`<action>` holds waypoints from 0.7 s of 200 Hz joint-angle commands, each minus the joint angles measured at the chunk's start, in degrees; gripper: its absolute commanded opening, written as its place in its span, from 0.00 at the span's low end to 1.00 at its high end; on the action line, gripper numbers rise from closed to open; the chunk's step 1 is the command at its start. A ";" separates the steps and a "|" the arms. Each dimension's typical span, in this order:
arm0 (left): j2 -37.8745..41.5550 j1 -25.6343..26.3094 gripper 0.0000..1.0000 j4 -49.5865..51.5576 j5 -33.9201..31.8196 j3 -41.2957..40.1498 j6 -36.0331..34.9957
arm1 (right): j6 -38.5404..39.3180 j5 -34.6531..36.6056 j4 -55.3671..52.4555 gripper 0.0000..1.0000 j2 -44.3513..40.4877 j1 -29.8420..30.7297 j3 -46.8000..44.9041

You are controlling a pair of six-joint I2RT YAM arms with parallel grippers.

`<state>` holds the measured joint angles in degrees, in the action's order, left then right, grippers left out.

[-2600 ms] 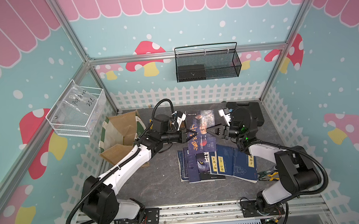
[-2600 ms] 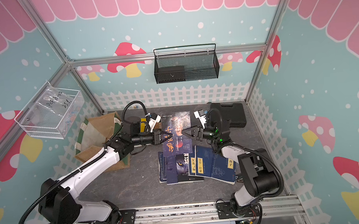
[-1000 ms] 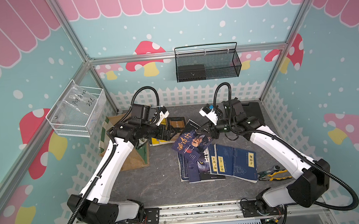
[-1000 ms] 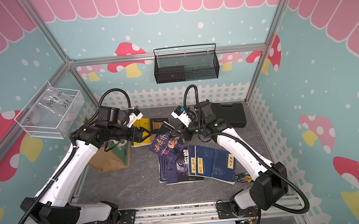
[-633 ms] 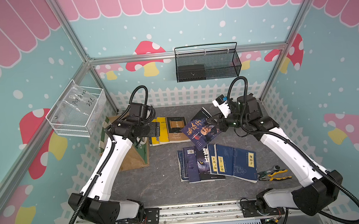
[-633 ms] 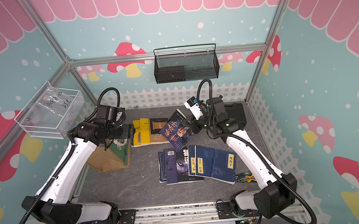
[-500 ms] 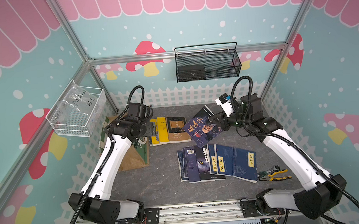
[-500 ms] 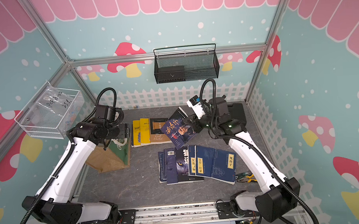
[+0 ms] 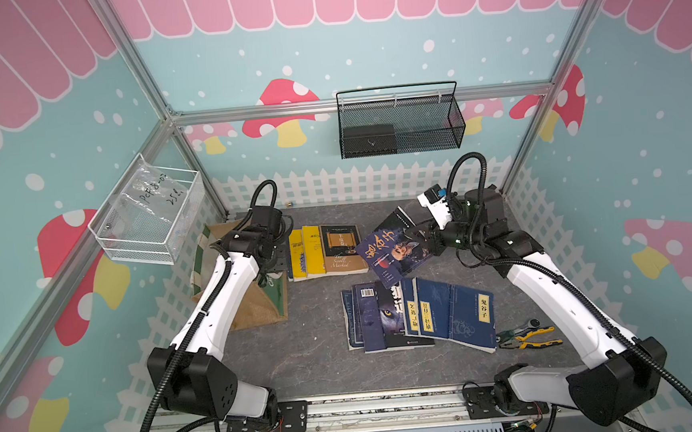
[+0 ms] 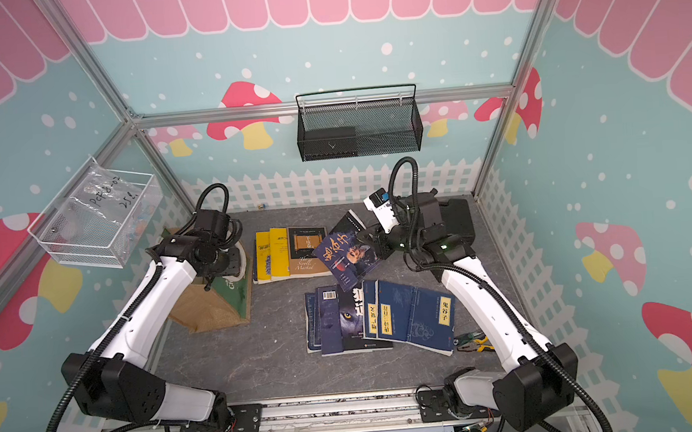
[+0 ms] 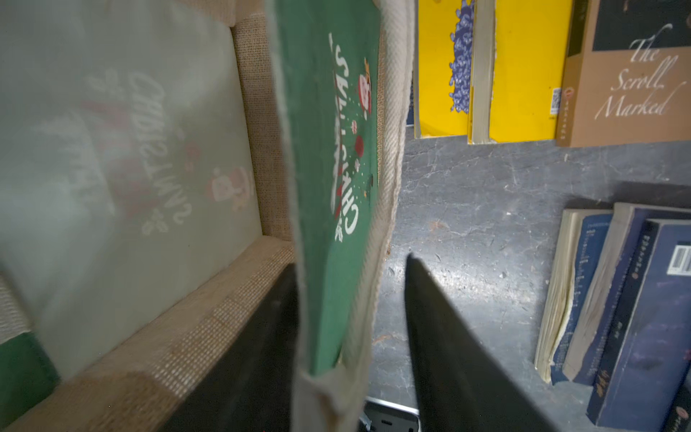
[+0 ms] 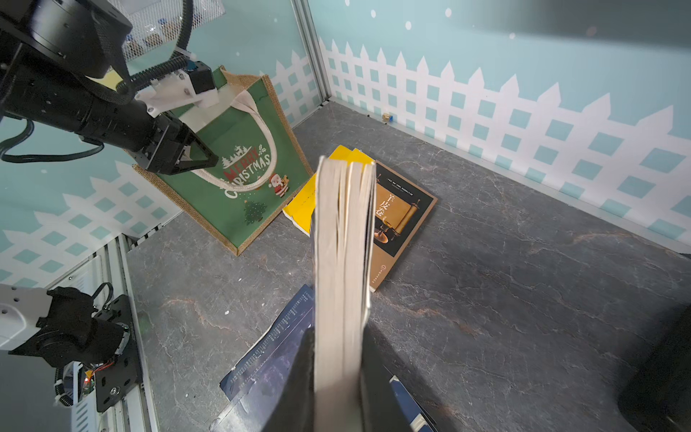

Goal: Put the books into the canvas bag
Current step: Move the canvas bag to the center of the board.

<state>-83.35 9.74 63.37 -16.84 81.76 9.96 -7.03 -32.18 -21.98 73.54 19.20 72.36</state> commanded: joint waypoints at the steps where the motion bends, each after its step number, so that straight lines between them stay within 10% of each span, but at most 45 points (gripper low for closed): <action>1: 2.15 -0.25 0.22 0.36 -0.31 -1.61 0.28 | -0.50 -1.42 5.32 0.00 -1.56 -0.46 0.10; 40: 11.05 3.05 0.00 3.60 6.10 -5.36 -1.36 | -2.42 0.63 8.18 0.00 -1.23 -0.74 0.18; 140: 16.08 36.73 0.00 20.78 6.21 -8.49 10.60 | -5.74 2.94 9.56 0.00 -2.36 -0.92 -0.02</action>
<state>-67.81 42.26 79.11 -10.41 72.66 17.56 -11.44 -28.91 -17.06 73.63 18.68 72.34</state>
